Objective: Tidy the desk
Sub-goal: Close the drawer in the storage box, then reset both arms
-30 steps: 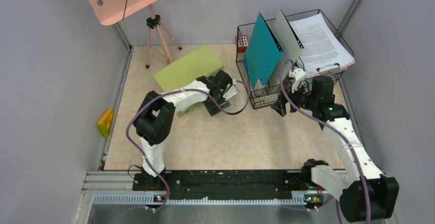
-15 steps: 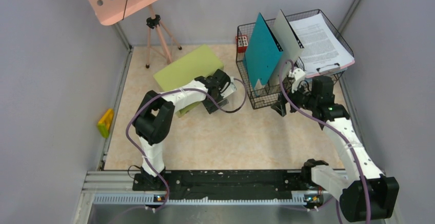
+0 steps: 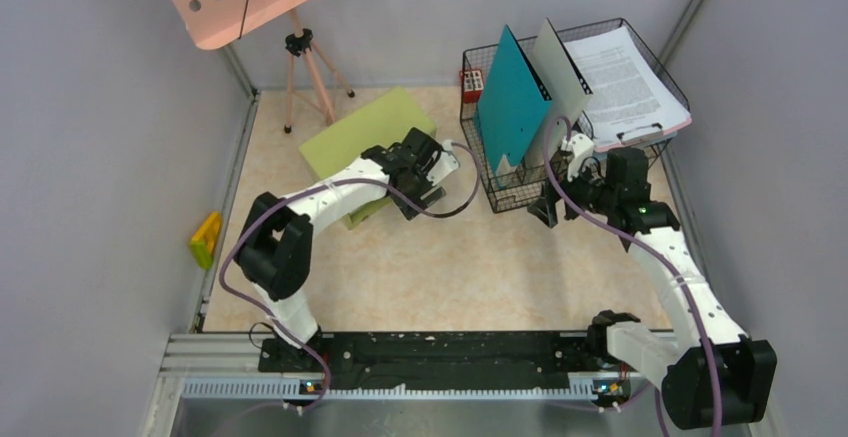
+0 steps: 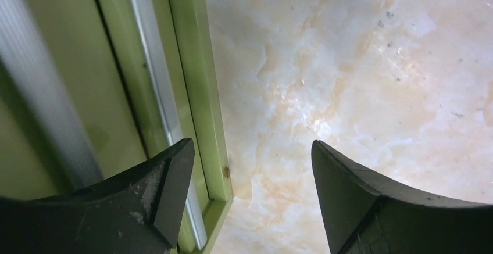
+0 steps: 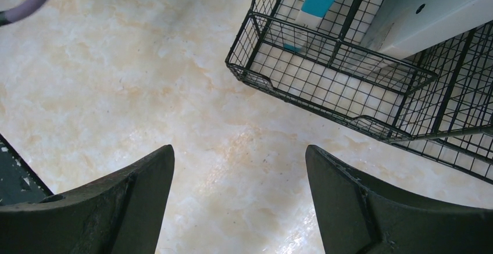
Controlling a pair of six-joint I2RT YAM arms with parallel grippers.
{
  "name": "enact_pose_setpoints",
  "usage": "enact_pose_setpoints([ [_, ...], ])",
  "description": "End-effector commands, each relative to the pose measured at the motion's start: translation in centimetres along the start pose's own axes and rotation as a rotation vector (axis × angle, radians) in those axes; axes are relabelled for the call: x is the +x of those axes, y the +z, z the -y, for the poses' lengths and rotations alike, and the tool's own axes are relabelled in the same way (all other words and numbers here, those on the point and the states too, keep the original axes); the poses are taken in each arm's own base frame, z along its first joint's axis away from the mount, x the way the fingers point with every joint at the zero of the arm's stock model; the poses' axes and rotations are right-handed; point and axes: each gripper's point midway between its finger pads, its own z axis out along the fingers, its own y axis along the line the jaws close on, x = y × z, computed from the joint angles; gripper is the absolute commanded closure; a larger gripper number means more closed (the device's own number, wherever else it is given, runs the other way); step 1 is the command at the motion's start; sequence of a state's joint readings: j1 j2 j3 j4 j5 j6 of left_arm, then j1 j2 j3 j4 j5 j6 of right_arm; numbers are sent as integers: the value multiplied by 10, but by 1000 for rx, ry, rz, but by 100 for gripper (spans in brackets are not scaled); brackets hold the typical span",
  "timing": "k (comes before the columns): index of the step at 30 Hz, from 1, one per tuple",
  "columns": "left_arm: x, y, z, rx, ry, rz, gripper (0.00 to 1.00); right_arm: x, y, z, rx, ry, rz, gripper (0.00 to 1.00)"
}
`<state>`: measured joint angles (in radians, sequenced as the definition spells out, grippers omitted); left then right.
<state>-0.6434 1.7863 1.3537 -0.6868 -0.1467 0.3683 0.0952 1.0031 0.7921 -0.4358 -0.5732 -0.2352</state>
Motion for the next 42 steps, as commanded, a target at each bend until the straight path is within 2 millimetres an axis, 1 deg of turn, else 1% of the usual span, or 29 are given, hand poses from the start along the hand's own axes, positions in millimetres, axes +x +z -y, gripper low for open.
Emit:
enact_pose_setpoints([
  [1, 5, -26, 2, -2, -14, 41, 21, -18, -8, -2, -5, -48, 53, 18],
  [4, 35, -30, 5, 1, 36, -43, 21, -18, -9, -4, -8, -53, 53, 18],
  [6, 61, -33, 11, 12, 67, -101, 21, -19, -10, -4, -9, -59, 55, 18],
  [8, 83, -39, 13, 15, 88, -145, 21, -21, -13, -4, -4, -69, 56, 18],
  [9, 93, -40, 10, 0, 89, -170, 21, -22, -14, -4, 0, -74, 55, 18],
  [11, 109, -43, -4, -52, 70, -200, 20, -23, -16, -2, 12, -84, 54, 18],
  [15, 120, -48, -47, -173, -5, -207, 20, -23, -19, 0, 35, -94, 53, 18],
  [18, 129, -47, -81, -256, -69, -228, 20, -26, -22, 3, 57, -96, 52, 18],
  [19, 131, -45, -90, -269, -94, -230, 20, -27, -24, 5, 71, -98, 51, 18],
  [23, 135, -44, -116, -304, -164, -225, 20, -33, -33, 16, 153, -98, 40, 18],
  [25, 134, -45, -128, -335, -184, -213, 20, -28, -33, 16, 141, -106, -2, 18],
  [27, 134, -45, -140, -367, -204, -210, 20, -17, -29, 13, 101, -107, -55, 19],
  [29, 132, -46, -139, -345, -215, -203, 20, -4, -21, 9, 51, -111, -94, 20],
  [33, 125, -51, -113, -211, -229, -150, 20, 23, 7, -2, -23, -135, -201, 22],
  [38, 129, -69, -81, -105, -255, -88, 20, 51, 53, -21, -93, -233, -300, 22],
  [39, 129, -74, -75, -90, -263, -71, 20, 60, 65, -28, -123, -247, -338, 22],
  [41, 130, -84, -63, -55, -270, -37, 20, 70, 86, -32, -147, -253, -376, 23],
  [42, 131, -90, -59, -53, -275, -19, 20, 71, 96, -31, -149, -258, -379, 24],
])
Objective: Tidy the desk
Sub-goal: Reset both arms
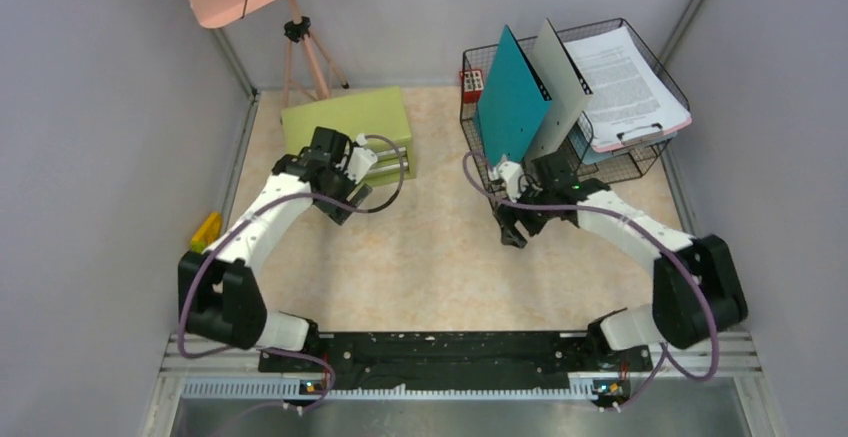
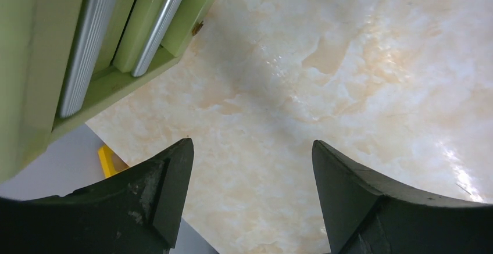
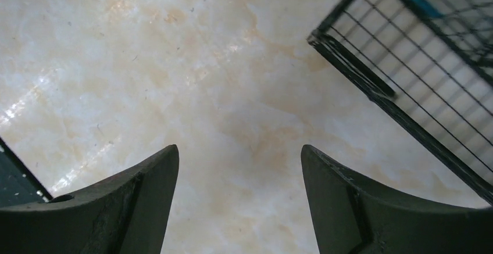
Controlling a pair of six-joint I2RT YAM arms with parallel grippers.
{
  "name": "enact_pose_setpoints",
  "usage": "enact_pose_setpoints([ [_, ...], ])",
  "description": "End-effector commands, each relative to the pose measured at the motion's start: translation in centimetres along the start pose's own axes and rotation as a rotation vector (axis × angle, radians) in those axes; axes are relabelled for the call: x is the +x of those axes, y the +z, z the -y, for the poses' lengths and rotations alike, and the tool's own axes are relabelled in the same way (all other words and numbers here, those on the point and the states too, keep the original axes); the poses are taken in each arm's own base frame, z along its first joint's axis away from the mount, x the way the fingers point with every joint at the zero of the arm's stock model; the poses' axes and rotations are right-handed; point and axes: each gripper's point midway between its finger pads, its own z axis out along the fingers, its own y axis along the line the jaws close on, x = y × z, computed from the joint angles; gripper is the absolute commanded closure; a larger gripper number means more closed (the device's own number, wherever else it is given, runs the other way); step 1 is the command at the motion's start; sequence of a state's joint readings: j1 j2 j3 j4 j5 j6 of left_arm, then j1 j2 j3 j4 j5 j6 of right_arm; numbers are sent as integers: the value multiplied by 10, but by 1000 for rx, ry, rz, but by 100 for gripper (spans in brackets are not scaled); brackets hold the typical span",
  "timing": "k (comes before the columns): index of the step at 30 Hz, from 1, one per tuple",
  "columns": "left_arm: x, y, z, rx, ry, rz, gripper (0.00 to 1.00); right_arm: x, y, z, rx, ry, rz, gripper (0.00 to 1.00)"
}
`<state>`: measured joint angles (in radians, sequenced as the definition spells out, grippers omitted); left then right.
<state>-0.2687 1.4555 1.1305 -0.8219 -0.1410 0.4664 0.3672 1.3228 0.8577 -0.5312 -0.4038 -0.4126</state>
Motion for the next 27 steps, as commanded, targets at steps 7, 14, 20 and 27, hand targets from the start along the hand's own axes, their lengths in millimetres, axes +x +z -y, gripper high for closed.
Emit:
enact_pose_setpoints([
  [7, -1, -75, 22, 60, -80, 265, 19, -54, 76, 30, 31, -77, 42, 27],
  [14, -15, -111, 11, -4, -142, 423, 13, -125, 81, 46, 53, -71, 173, 27],
  [20, -24, -117, 4, -32, -187, 462, 7, -138, 62, 34, 3, -63, 177, 27],
  [27, -45, -131, -19, -118, -286, 554, 1, -152, -43, 20, 152, -109, 274, 5],
])
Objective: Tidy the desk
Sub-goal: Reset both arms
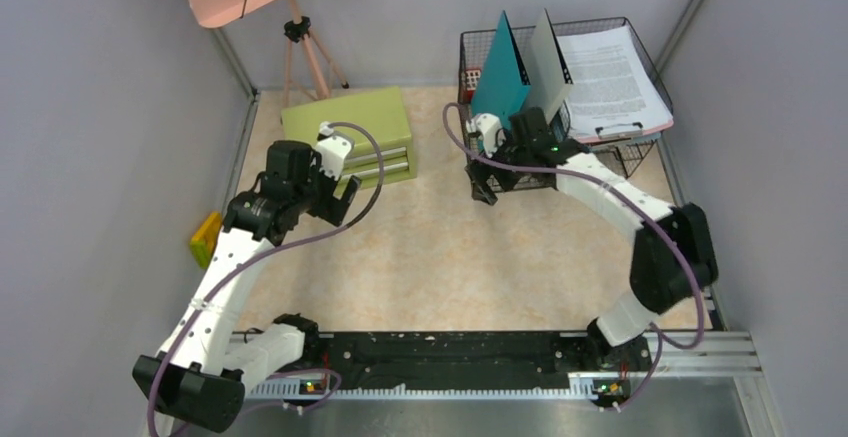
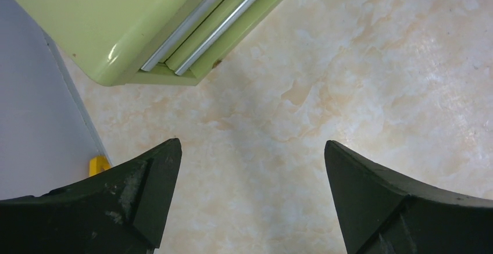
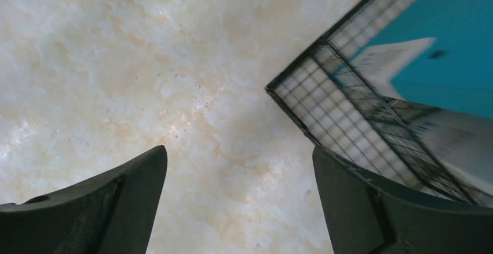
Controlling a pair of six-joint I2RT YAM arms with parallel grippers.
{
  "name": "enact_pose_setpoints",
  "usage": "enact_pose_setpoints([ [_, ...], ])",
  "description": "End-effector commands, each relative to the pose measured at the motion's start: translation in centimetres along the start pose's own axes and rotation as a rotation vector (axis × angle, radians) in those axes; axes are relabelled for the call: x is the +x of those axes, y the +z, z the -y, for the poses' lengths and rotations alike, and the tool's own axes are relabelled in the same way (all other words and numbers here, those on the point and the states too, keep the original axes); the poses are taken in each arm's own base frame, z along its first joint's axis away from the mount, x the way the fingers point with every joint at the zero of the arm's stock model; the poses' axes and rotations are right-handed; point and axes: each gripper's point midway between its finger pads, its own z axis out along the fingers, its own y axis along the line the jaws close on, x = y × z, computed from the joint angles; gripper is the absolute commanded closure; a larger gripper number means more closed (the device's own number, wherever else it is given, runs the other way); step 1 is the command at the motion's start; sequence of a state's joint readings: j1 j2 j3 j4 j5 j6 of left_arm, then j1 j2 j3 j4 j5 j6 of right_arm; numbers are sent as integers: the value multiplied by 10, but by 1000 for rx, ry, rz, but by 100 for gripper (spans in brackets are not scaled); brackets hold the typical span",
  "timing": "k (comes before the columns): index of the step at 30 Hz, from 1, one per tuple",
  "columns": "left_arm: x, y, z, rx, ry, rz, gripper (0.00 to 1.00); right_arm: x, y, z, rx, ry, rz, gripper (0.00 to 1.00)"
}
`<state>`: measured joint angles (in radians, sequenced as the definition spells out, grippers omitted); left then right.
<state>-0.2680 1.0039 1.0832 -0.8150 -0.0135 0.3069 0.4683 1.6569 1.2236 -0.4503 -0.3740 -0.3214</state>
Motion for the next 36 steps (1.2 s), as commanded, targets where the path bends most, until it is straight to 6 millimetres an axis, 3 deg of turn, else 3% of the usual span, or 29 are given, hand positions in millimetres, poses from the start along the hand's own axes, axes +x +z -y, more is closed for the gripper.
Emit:
enact_pose_setpoints([
  [1, -42, -7, -23, -103, -96, 151, 2, -60, -103, 3, 200, -97, 219, 3],
  [6, -57, -21, -47, -220, -191, 225, 1, -80, -197, 19, 436, -87, 404, 1],
  [10, -58, -39, -65, -315, -239, 260, 1, -81, -260, 40, 580, 23, 559, 1],
  [13, -57, -58, -82, -406, -285, 296, 1, -78, -301, 54, 736, 104, 629, 1],
  [17, -55, -86, -103, -542, -361, 394, 1, -72, -340, 60, 868, 164, 703, 1],
  [22, -51, -126, -118, -638, -435, 535, 1, -55, -341, 52, 856, 152, 705, 1],
  [26, -53, -147, -111, -616, -425, 601, 1, -31, -334, 53, 878, 151, 684, 1],
  [31, -61, -146, -100, -551, -358, 644, 1, -9, -329, 56, 911, 167, 663, 1],
  [36, -49, -118, -93, -518, -382, 621, 1, 6, -316, 58, 899, 167, 640, 1],
])
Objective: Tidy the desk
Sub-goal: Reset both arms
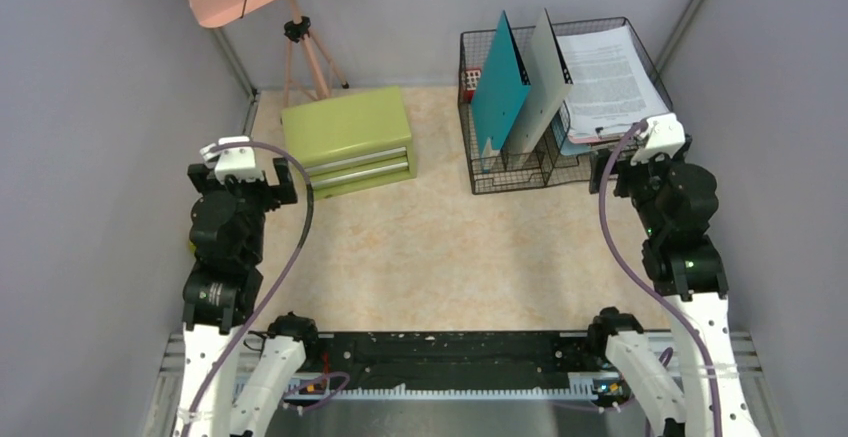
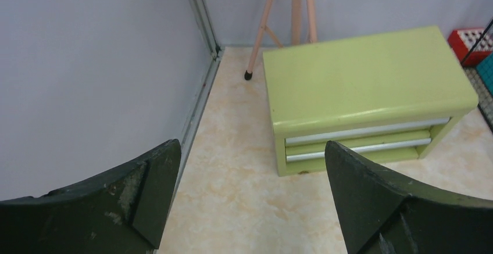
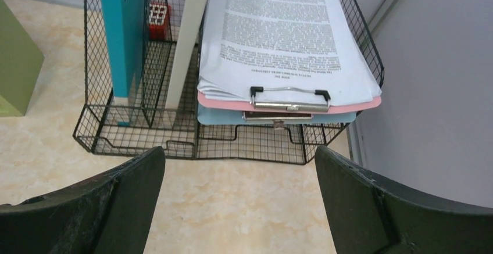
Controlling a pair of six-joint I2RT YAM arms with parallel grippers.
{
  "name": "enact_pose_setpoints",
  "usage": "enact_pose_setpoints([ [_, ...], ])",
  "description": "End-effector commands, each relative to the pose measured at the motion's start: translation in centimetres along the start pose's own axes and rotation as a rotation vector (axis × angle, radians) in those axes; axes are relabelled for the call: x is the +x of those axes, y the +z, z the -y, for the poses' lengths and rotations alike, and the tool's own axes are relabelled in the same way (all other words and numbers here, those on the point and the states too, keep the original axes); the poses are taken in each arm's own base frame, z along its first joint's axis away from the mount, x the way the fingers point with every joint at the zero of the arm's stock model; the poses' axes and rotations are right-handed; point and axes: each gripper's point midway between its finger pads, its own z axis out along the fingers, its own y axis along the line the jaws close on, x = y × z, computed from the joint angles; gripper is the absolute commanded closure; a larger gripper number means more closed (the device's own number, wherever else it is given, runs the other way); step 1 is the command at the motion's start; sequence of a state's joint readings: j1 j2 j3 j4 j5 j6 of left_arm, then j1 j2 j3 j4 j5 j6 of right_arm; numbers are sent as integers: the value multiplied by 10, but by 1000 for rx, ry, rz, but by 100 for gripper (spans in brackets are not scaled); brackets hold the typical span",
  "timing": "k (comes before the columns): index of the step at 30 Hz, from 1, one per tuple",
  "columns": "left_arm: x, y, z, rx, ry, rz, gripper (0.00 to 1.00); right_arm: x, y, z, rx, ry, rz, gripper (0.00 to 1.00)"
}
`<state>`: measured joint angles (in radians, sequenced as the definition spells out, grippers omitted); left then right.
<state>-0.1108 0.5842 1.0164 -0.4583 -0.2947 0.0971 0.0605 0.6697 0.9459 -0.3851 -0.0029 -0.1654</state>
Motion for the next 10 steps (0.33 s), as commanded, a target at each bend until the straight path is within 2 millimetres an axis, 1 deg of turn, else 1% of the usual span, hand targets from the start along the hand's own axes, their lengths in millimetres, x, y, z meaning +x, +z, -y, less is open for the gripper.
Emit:
enact_pose_setpoints([
  [1, 18, 12, 12, 28, -47, 8, 1, 7, 3, -2, -19, -9, 33, 1],
  [3, 24, 12, 15, 50, -58, 15, 1, 25, 9, -5, -31, -4, 17, 1],
  [5, 31, 12, 12, 37, -60, 13, 1, 40, 12, -9, -52, -25, -5, 1],
  [6, 34, 11, 11, 31, -57, 12, 1, 42, 12, -9, -53, -33, -14, 1],
  [10, 45, 11, 11, 31, -53, 1, 1, 38, 10, -6, -40, -31, -8, 6],
])
